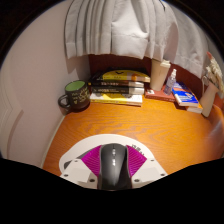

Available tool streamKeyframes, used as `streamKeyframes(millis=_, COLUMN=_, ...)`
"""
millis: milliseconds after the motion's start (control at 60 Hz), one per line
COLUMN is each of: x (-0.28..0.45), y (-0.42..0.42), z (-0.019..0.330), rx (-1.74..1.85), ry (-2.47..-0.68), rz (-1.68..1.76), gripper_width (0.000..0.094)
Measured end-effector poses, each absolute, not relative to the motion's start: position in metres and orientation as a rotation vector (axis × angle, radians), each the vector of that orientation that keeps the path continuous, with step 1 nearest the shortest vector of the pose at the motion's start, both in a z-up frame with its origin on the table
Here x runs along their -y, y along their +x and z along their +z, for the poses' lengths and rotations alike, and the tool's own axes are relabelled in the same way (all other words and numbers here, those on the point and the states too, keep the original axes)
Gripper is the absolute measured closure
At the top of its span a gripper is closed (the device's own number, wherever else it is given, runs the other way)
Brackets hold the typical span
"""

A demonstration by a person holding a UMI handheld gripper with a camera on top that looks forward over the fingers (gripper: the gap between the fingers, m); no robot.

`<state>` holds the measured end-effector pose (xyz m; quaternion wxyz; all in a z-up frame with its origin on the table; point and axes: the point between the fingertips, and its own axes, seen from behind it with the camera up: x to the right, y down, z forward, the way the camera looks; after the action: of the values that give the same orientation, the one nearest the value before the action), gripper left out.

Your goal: Arrange mouse

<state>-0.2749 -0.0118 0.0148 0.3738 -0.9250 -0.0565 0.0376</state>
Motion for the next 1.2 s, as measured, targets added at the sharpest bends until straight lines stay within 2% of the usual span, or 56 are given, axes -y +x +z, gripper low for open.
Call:
streamKeyframes(millis=100, x=0.02, y=-0.277, z=-0.01, rx=0.137, ry=-2.409, rz=0.096, gripper_width=0.0603)
streamKeyframes(millis=250, x=0.02, y=-0.275, z=-0.01, rx=0.139, ry=-2.386, rz=0.072, gripper_width=0.0571)
streamKeyframes(millis=383, x=0.022, y=-0.276, z=-0.012, rx=0.13, ry=-2.42, rz=0.094, gripper_width=0.0438)
streamKeyframes(millis=433, x=0.023, y=-0.27, z=-0.006, rx=0.123, ry=-2.43, rz=0.078, gripper_width=0.0292)
streamKeyframes(millis=500, x=0.021, y=-0.264, z=0.013, rx=0.117, ry=-2.411, rz=0.075, gripper_width=0.0194)
streamKeyframes(millis=567, x=0.019, y=-0.259, z=0.039, rx=0.113, ry=-2.384, rz=0.111, gripper_width=0.0186)
streamKeyframes(millis=783, x=0.025, y=-0.198, z=0.156, rx=0.073, ry=-2.278, rz=0.16, gripper_width=0.0182)
streamKeyframes(millis=900, x=0.037, y=-0.153, z=0.203, rx=0.035, ry=-2.241, rz=0.144, gripper_width=0.0185)
streamKeyframes(millis=1000, x=0.047, y=-0.117, z=0.235, rx=0.008, ry=-2.203, rz=0.133, gripper_width=0.0185)
streamKeyframes(millis=1200, x=0.064, y=-0.063, z=0.263, rx=0.041, ry=-2.152, rz=0.072, gripper_width=0.0186)
